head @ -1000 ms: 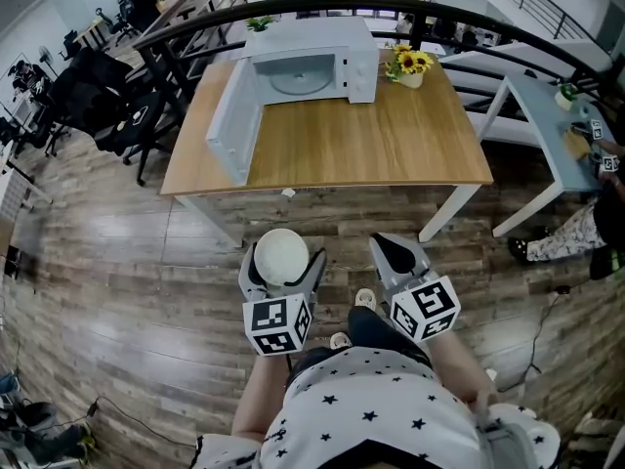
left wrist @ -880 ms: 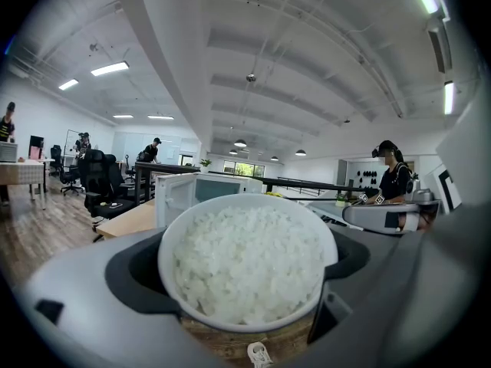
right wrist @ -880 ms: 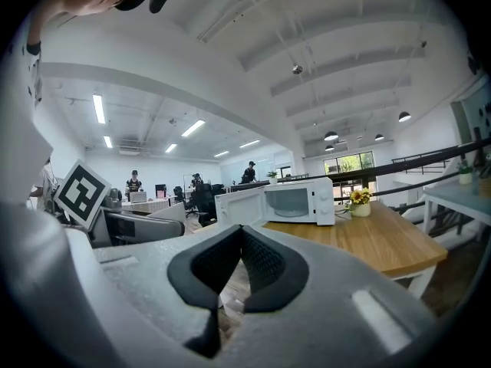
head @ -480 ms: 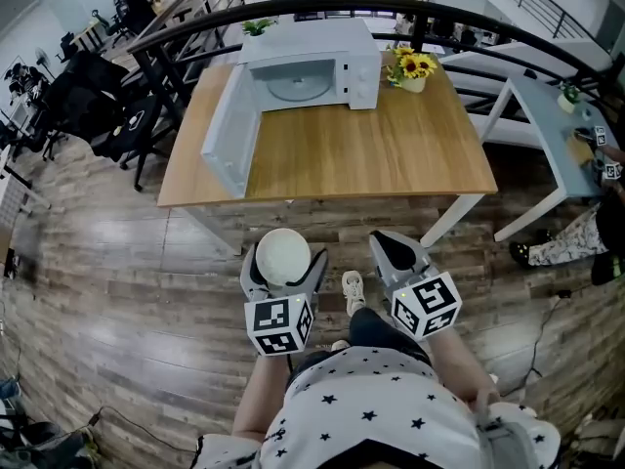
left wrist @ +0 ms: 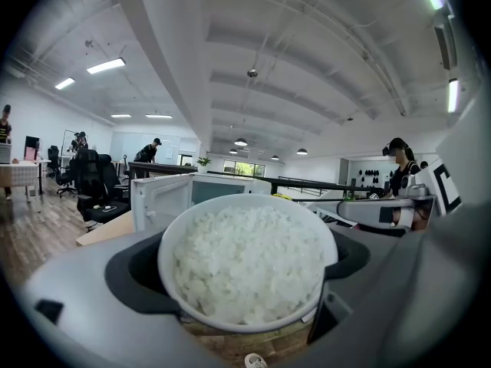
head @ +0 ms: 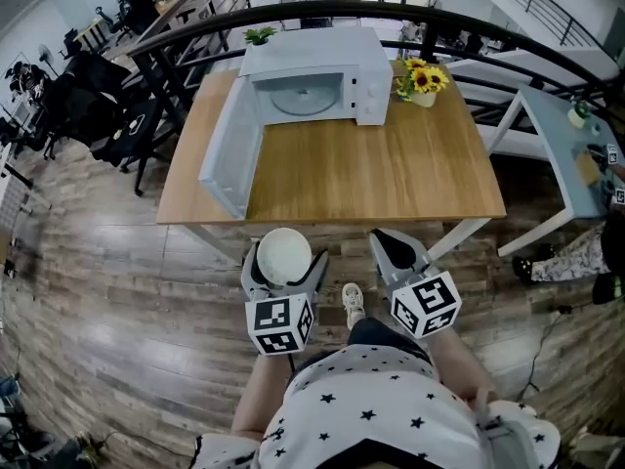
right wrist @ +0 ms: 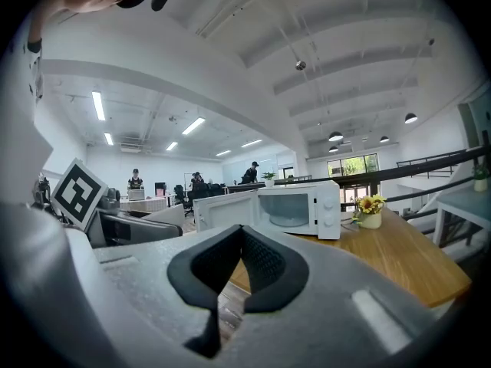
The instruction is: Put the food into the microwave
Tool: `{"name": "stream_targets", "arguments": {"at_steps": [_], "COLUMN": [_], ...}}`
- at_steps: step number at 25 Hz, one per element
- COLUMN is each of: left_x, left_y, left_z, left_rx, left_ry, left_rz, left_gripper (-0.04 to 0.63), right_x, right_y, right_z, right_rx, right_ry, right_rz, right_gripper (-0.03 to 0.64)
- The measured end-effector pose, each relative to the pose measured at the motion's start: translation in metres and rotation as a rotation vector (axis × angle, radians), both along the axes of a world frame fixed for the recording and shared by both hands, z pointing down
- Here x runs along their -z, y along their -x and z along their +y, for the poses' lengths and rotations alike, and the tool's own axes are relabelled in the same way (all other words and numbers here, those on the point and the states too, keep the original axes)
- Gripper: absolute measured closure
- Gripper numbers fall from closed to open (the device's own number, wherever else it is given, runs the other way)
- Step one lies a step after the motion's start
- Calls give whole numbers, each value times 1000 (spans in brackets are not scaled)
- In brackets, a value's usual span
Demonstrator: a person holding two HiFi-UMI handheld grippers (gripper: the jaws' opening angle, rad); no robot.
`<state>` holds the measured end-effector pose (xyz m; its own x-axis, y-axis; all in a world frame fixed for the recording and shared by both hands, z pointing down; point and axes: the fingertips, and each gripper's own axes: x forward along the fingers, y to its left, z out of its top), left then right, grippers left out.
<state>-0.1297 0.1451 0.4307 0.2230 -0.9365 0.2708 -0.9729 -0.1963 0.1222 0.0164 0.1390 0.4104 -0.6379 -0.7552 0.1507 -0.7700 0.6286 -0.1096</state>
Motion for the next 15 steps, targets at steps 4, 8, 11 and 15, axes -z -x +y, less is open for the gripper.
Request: {"name": "stream_targets", "arguments": {"at_steps": [4, 8, 11, 15], "left_x": [2, 5, 10, 13], "left_y": [-7, -10, -11, -15], "left_z": [-31, -64, -88, -119], "left_rx": [-5, -2, 4, 10], "left_ry": [8, 16, 14, 14], "left_rz": [-4, -6, -7, -9], "left_gripper": [55, 54, 54, 55], "right_x": [-2, -2, -1, 2], "right_y": [-3, -4, -4, -6], "right_z": [-33, -69, -93, -125], "right_rx": [3, 13, 27, 37], "right_ry": [17, 31, 39, 35], "right_rz": [10, 17, 32, 29], "right_gripper": [611, 611, 611, 611]}}
